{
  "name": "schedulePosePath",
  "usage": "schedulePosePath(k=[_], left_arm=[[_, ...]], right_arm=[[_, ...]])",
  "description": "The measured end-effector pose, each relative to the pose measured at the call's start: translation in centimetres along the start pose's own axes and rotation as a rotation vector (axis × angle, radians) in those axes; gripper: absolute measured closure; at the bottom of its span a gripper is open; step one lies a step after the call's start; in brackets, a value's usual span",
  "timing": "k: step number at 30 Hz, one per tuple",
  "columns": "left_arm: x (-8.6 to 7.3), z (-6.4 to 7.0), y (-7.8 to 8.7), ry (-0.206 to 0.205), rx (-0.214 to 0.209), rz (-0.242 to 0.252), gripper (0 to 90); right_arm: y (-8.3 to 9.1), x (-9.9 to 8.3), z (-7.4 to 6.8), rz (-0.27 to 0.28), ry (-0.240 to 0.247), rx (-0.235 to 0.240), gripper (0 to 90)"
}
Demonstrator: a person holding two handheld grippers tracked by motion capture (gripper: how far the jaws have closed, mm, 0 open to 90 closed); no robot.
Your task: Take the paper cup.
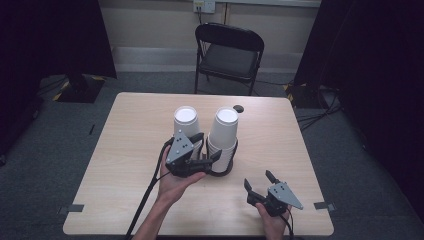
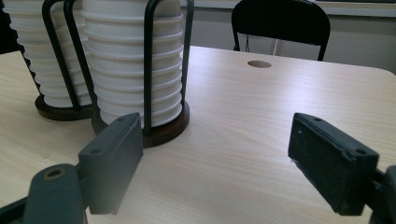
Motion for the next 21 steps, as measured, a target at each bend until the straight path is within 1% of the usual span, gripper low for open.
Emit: schedulePosePath(k=[4, 7, 9, 11, 16, 18, 20, 21], left_arm=[[0.6, -0.1, -0.5, 0.002, 0.005, 0.011, 23.5], [0.9, -0.1, -0.9, -0.002, 0.036, 0.011, 26.1], [1.1, -0.1, -1.1, -0.005, 0.037, 0.014, 26.2], [1.3, -0.2, -1.4, -0.011, 0.052, 0.011, 26.0], [1.8, -0.4, -1.9, -0.021, 0.068, 0.013, 23.5], [2.1, -0.4, -2.0, -0.020, 0.068, 0.018, 21.6], [2.3, -0.5, -2.2, -0.020, 0.056, 0.032, 18.1], [2.4, -0.5, -2.3, -0.023, 0.065, 0.029, 17.4]], right_arm=[[0.0, 0.0, 0.0, -0.001, 0.002, 0.000, 17.4], [0.0, 0.0, 0.0, -0.001, 0.001, -0.001, 17.3], [0.0, 0.0, 0.0, -0.001, -0.002, -0.003, 17.3], [0.0, 0.0, 0.0, -0.001, -0.002, -0.002, 17.3], [0.0, 0.0, 0.0, 0.000, -0.002, 0.000, 17.3], [0.0, 0.0, 0.0, -0.001, -0.002, -0.001, 17.3], [0.0, 0.0, 0.0, 0.000, -0.003, -0.006, 17.2], [0.0, 0.0, 0.0, 0.003, -0.005, -0.007, 17.2]])
Point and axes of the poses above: each handheld gripper's, and its own axes: y roughly backward along the jaws, x roughly out of its top, z roughly to its right, the point moved 4 cm from there along -y, roughly forward along the jaws, and after that the axes turned 6 degrees about -x, right-handed, at the moved point
